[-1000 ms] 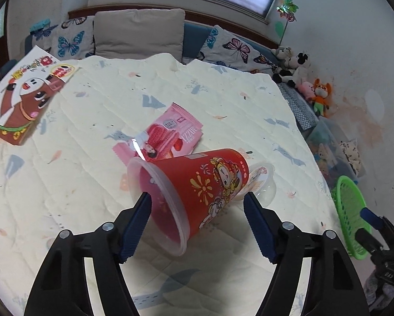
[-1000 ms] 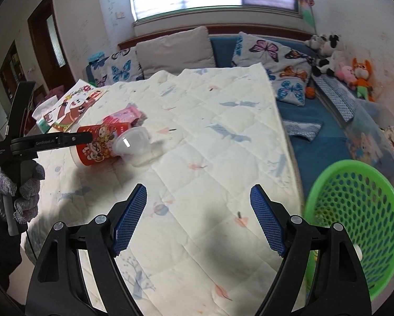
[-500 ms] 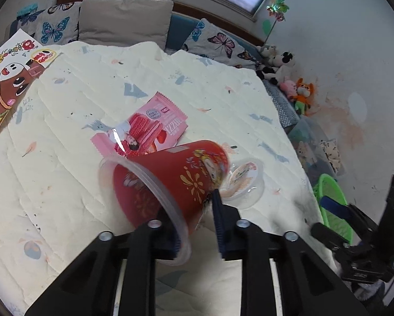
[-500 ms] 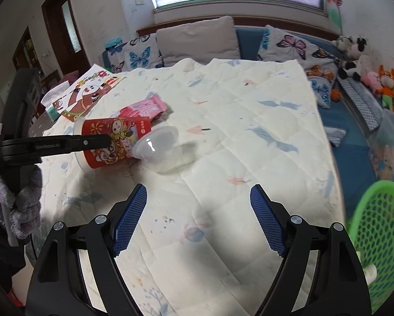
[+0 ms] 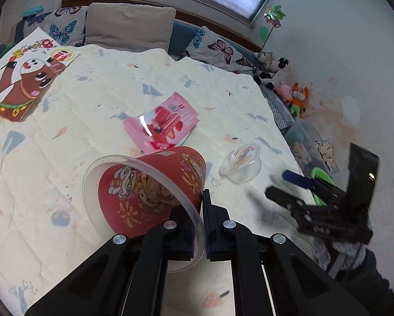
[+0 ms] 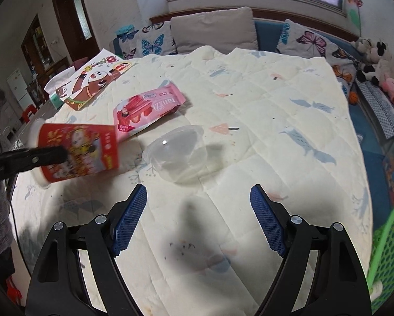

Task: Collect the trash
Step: 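Grasp the clear plastic cup with the right gripper, then regrasp and lift the red cup with the left gripper while the right holds the clear cup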

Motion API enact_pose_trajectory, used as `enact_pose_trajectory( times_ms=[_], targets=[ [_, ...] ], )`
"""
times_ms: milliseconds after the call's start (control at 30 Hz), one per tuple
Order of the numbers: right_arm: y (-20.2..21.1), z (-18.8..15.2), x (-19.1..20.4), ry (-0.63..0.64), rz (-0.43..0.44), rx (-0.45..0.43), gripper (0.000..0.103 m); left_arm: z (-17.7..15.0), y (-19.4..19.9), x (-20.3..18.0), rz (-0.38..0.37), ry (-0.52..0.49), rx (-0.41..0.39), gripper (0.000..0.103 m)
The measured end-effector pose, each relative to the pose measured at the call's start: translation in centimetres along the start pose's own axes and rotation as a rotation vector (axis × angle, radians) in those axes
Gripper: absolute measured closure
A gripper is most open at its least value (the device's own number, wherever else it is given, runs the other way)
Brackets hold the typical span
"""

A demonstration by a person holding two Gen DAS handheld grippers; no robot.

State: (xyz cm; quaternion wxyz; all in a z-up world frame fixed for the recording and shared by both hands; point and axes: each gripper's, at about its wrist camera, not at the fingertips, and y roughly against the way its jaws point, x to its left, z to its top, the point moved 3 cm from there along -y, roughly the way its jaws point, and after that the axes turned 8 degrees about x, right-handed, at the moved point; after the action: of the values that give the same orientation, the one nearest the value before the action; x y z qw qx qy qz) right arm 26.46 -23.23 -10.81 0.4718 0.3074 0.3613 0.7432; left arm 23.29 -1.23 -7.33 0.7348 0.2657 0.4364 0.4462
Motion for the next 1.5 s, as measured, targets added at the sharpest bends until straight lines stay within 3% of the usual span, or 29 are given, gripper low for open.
enact_pose_trajectory(
  times_ms=[700, 933, 1133, 1233, 1367, 1433, 1500],
  targets=[
    [-5.1, 3.1, 1.5, 0.074, 0.019, 0.045, 0.022, -3.1, 1.7, 2.2, -0.027, 0.03, -0.001, 0.097],
    [-5.4, 3.0, 1.6, 0.07, 0.027, 0.054, 0.044, -2.9, 1.6, 2.5, -0.042, 0.035, 0.003, 0.097],
    [-4.9, 2.8, 1.4, 0.042, 0.055, 0.048, 0.044, -2.9, 1.4, 2.0, -0.03, 0.033, -0.011, 0.097],
    [-4.6, 2.6, 1.5, 0.032, 0.055, 0.047, 0.044, -3.0, 1.4, 1.9, -0.044, 0.047, -0.012, 0.086],
    [-4.2, 2.2, 1.7, 0.033, 0.047, 0.055, 0.044, -3.5, 1.5, 1.8, -0.063, 0.054, -0.012, 0.08],
    [-3.9, 2.0, 1.7, 0.032, 0.042, 0.056, 0.044, -3.8, 1.6, 1.9, -0.061, 0.057, -0.009, 0.055],
    [-3.8, 2.0, 1.8, 0.031, 0.038, 0.058, 0.044, -4.1, 1.9, 1.9, -0.062, 0.058, -0.008, 0.054]
  ],
)
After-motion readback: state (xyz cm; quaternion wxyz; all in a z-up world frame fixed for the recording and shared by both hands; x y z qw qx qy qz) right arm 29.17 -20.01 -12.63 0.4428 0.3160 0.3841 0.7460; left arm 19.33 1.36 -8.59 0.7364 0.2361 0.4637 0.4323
